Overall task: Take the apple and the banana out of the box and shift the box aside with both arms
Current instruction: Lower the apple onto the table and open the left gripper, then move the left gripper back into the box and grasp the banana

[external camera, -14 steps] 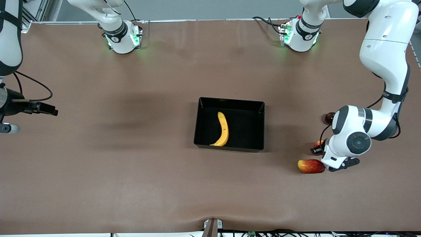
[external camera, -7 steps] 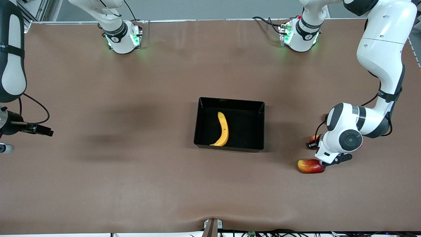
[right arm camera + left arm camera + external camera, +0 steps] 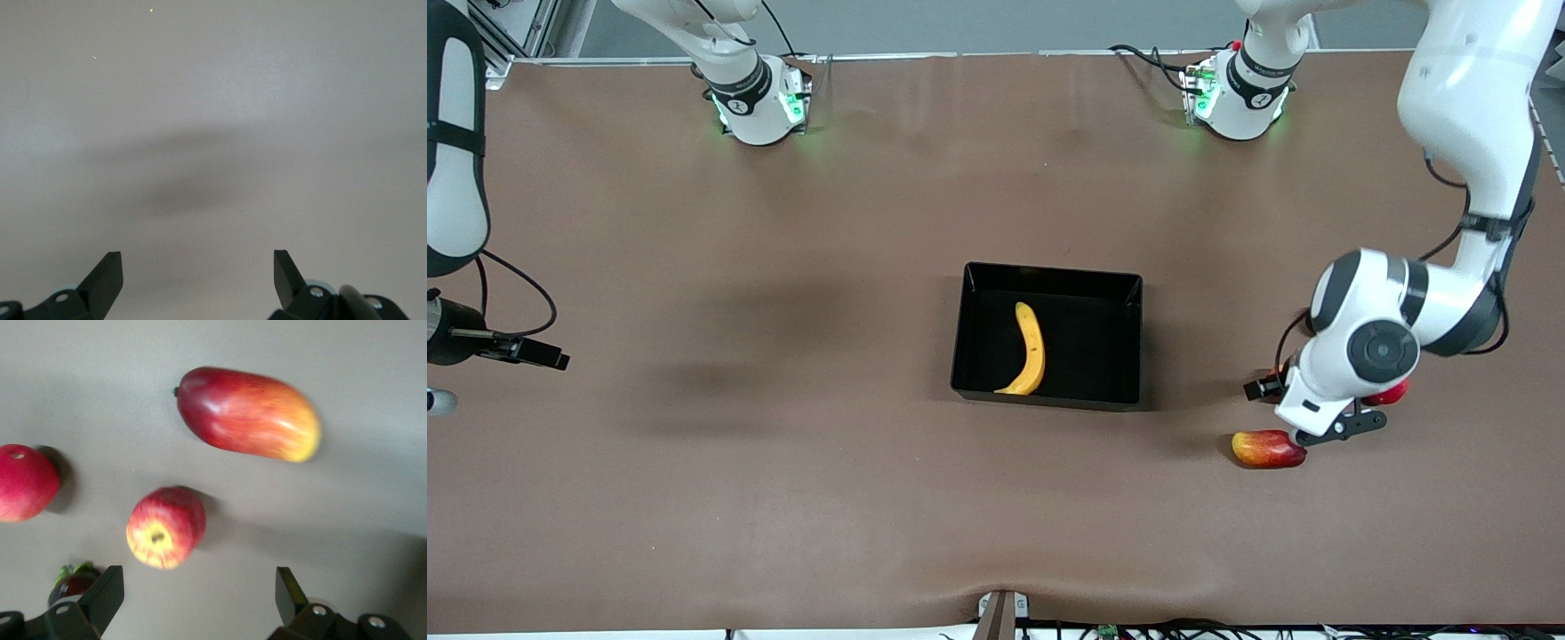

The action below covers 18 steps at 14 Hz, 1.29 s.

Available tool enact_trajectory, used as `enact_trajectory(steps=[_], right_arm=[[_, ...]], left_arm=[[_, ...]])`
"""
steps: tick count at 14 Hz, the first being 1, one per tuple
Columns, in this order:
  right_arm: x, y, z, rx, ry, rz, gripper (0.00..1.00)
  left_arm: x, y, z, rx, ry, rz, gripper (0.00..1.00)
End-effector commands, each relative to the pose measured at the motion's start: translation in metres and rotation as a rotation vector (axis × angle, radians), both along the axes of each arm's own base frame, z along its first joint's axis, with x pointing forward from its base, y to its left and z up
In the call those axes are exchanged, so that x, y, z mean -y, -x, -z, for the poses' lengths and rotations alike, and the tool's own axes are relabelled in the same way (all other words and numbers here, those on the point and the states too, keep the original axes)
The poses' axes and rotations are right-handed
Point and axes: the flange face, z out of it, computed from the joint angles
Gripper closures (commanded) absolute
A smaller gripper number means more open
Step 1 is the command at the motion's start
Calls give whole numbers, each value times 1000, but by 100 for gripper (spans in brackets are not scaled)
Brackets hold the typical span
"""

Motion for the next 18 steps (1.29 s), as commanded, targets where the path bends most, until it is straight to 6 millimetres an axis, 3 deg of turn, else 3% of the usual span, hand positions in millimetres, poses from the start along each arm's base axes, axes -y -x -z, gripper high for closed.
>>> enact_trajectory(steps=[1, 4, 6, 9, 10, 12, 18], right_arm=[[0, 2, -6, 3, -30, 15, 0], [-4, 1, -10, 12, -35, 16, 0], [-9, 2, -9, -1, -42, 13, 0], [-16, 5, -9, -27, -53, 5, 0], [-19, 4, -8, -28, -64, -6, 0], [-43, 6, -4, -70, -97, -38, 0], [-53, 17, 25, -150, -114, -46, 0]], left_arm=[[48, 19, -58, 40, 48, 21, 0], [123, 33, -75, 73, 101, 39, 0], [193, 46, -79, 91, 134, 44, 0], [263, 62, -64, 101, 158, 58, 0], [276, 64, -55, 109, 157, 78, 0], [304, 75, -29, 118, 157, 132, 0], [371, 114, 60, 140, 167, 239, 0]])
